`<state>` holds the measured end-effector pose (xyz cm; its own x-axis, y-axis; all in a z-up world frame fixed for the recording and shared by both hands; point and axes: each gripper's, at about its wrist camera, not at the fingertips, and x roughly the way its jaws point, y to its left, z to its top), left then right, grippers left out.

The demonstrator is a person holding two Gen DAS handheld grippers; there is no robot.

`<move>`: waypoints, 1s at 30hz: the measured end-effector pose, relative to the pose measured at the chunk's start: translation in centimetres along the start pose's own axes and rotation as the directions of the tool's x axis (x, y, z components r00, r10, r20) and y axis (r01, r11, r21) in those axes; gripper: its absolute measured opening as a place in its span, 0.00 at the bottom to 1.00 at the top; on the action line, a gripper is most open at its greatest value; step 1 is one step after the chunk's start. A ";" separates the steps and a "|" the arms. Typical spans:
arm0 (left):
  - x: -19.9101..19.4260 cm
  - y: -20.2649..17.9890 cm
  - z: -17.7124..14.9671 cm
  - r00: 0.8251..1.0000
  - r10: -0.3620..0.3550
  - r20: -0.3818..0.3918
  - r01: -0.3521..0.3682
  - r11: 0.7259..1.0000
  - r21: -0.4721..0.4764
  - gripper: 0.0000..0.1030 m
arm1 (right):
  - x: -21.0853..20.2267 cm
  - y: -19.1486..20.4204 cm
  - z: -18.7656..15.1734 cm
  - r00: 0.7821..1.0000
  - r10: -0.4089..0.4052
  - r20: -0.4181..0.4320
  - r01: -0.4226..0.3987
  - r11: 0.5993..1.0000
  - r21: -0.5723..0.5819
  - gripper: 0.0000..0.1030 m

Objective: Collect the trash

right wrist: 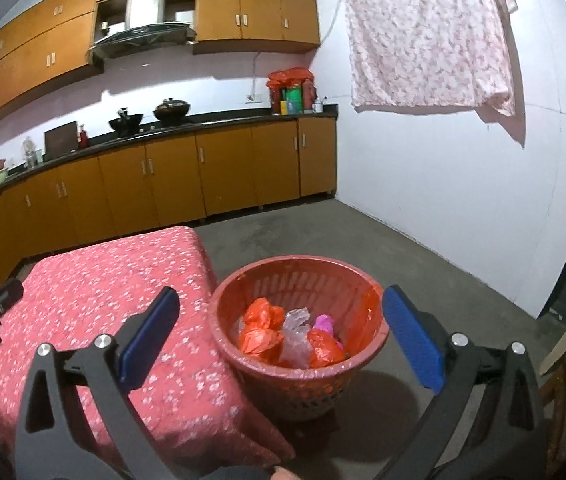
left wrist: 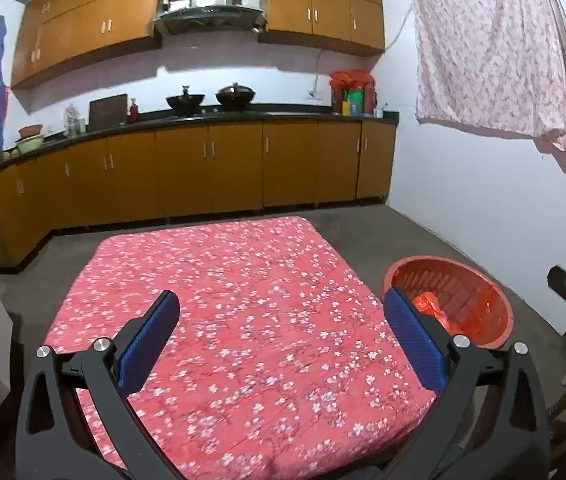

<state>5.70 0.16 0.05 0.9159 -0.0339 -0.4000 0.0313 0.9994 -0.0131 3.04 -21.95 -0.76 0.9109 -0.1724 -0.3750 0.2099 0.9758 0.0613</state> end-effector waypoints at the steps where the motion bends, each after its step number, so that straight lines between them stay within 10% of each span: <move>1: -0.4 0.2 0.0 1.000 0.001 0.000 -0.001 1.000 -0.003 0.98 | -0.3 0.3 -0.1 1.000 0.002 0.003 -0.002 1.000 -0.005 0.96; 30: -3.8 -0.2 -2.8 0.996 0.080 0.045 -0.082 0.996 0.044 0.98 | -4.5 3.0 -3.1 0.999 0.034 -0.019 -0.035 0.997 -0.073 0.96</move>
<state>1.03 0.12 -1.01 0.9325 0.0466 -0.3581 -0.0267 0.9978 0.0605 -1.52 -17.83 -1.81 0.9106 -0.1365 -0.3901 0.1511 0.9885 0.0067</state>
